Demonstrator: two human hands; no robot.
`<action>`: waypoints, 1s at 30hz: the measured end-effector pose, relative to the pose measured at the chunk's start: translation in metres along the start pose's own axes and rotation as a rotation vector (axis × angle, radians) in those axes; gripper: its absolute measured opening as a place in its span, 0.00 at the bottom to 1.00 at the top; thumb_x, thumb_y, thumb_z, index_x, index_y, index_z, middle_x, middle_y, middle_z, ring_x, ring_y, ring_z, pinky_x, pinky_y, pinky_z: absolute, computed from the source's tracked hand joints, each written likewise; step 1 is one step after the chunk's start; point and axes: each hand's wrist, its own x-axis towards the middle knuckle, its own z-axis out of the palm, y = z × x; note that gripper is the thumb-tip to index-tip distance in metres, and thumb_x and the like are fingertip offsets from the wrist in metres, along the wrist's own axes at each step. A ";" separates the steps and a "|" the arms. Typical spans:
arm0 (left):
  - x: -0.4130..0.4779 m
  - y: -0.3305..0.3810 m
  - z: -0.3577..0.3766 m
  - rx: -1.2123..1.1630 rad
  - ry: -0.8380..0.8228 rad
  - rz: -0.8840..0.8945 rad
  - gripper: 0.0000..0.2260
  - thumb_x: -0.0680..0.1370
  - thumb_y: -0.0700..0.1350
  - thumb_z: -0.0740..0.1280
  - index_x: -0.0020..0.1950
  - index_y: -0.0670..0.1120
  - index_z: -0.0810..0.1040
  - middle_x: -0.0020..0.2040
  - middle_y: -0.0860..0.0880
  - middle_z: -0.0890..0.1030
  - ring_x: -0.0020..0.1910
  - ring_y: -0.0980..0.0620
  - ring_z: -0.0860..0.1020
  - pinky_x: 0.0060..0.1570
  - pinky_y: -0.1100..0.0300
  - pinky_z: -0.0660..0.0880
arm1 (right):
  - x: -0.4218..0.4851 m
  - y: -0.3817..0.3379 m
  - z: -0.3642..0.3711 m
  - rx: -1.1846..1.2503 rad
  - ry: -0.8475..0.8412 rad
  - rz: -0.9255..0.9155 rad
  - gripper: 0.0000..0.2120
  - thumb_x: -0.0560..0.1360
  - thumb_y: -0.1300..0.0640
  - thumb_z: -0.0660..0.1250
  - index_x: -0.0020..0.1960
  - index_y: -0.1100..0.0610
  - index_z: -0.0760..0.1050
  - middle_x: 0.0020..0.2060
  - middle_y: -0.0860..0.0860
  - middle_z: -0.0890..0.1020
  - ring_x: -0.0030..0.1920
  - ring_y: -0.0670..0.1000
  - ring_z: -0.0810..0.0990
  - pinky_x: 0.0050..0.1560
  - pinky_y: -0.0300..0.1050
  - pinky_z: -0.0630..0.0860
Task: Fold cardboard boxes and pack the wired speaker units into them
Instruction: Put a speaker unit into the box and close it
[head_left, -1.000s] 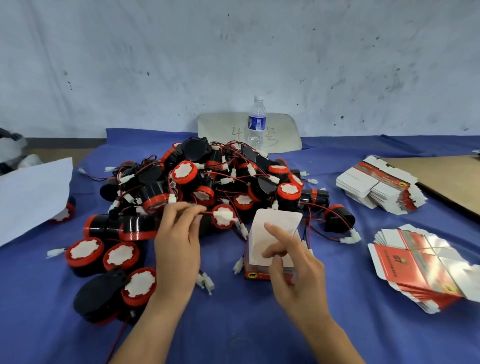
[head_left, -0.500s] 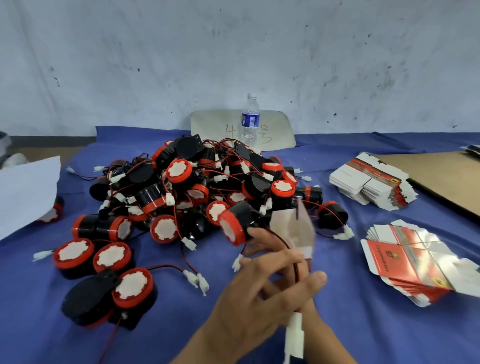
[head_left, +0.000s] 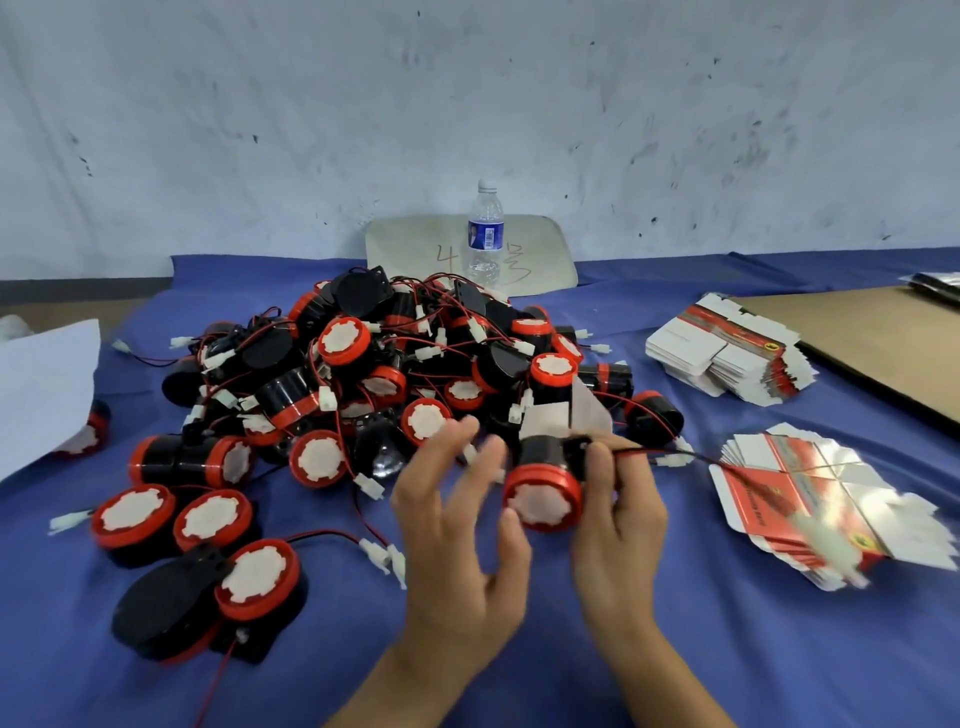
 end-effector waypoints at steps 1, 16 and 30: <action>0.000 -0.004 -0.001 -0.031 0.023 -0.104 0.23 0.77 0.40 0.61 0.72 0.48 0.63 0.69 0.49 0.65 0.71 0.48 0.65 0.69 0.54 0.65 | -0.008 -0.008 0.004 0.063 -0.070 -0.013 0.13 0.82 0.55 0.58 0.41 0.47 0.75 0.34 0.43 0.79 0.34 0.43 0.73 0.36 0.31 0.69; -0.011 -0.030 0.009 -0.126 -0.357 -0.560 0.31 0.77 0.35 0.66 0.70 0.62 0.58 0.72 0.62 0.61 0.67 0.78 0.56 0.61 0.81 0.55 | 0.015 -0.008 -0.002 0.040 -0.125 0.051 0.15 0.77 0.49 0.56 0.37 0.57 0.67 0.28 0.48 0.71 0.31 0.45 0.65 0.33 0.47 0.65; -0.002 -0.040 -0.007 -0.315 -0.511 -0.598 0.36 0.73 0.49 0.69 0.74 0.65 0.54 0.65 0.61 0.70 0.65 0.58 0.71 0.59 0.59 0.75 | 0.031 -0.006 -0.010 0.459 -0.243 0.329 0.13 0.78 0.61 0.61 0.35 0.60 0.71 0.29 0.49 0.72 0.32 0.45 0.69 0.32 0.34 0.68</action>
